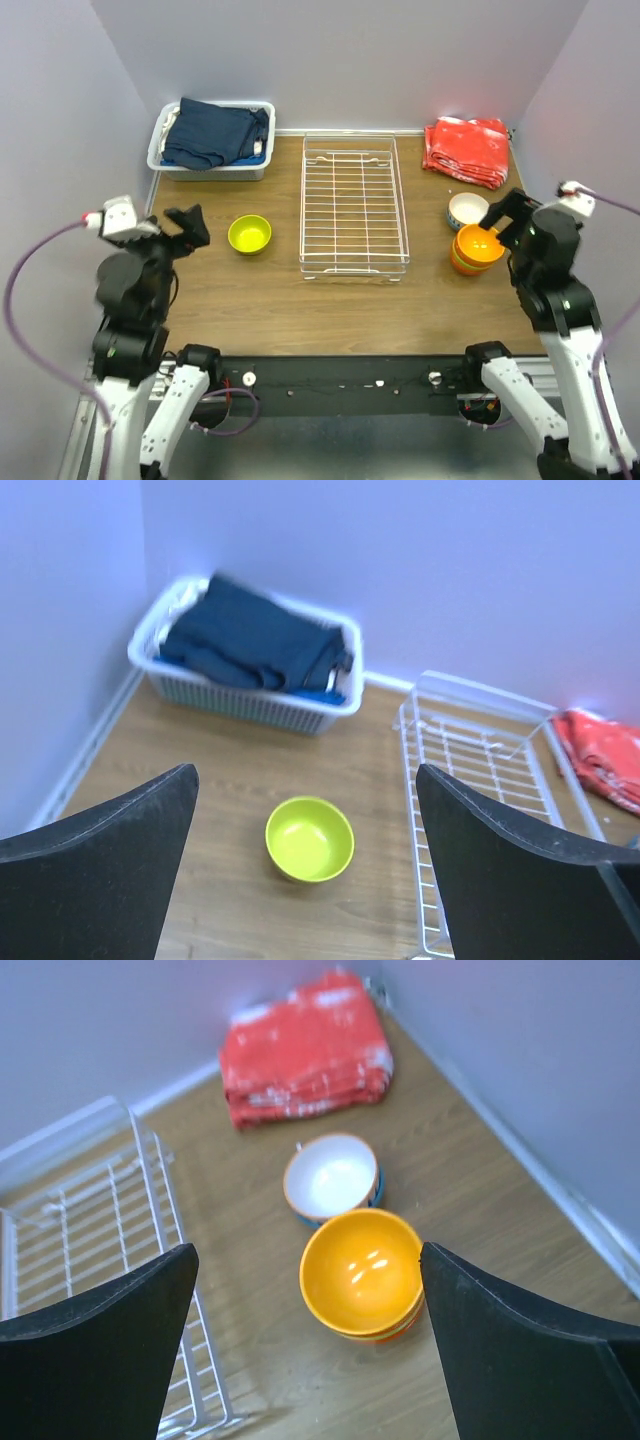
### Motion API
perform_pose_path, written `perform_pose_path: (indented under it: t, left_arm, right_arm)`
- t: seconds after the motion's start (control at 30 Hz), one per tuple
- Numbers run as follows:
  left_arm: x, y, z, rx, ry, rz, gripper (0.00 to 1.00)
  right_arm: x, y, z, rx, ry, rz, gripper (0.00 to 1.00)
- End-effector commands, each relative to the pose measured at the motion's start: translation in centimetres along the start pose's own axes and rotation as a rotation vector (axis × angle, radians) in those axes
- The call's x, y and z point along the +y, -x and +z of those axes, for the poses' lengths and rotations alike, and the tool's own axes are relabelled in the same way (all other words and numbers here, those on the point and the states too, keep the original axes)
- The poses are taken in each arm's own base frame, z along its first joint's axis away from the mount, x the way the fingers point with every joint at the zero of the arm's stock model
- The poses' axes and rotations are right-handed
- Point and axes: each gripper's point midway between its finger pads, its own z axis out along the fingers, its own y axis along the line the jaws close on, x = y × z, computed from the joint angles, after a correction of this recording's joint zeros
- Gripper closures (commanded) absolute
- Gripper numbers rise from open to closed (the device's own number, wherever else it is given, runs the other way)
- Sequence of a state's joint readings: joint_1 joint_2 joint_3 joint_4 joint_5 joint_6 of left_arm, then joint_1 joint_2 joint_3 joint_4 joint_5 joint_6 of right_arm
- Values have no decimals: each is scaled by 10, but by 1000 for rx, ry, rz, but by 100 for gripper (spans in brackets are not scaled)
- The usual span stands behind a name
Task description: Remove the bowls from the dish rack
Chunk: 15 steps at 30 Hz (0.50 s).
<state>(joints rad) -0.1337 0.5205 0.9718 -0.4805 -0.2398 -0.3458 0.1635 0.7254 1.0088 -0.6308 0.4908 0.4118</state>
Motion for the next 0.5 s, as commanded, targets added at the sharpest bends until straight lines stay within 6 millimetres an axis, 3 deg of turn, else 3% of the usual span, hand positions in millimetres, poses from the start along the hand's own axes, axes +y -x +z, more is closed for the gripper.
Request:
perform_pose_path:
  t: [0.0, 0.17, 0.47]
  left_arm:
    - [19, 31, -63, -131, -1, 126, 1]
    - [45, 35, -89, -191, 72, 115, 1]
    - [61, 10, -92, -151, 125, 93, 1]
  right_arm:
    - [-28, 39, -41, -193, -17, 7, 0]
    - [-38, 36, -66, -266, 46, 25, 0]
    - [-49, 41, -96, -387, 110, 48, 0]
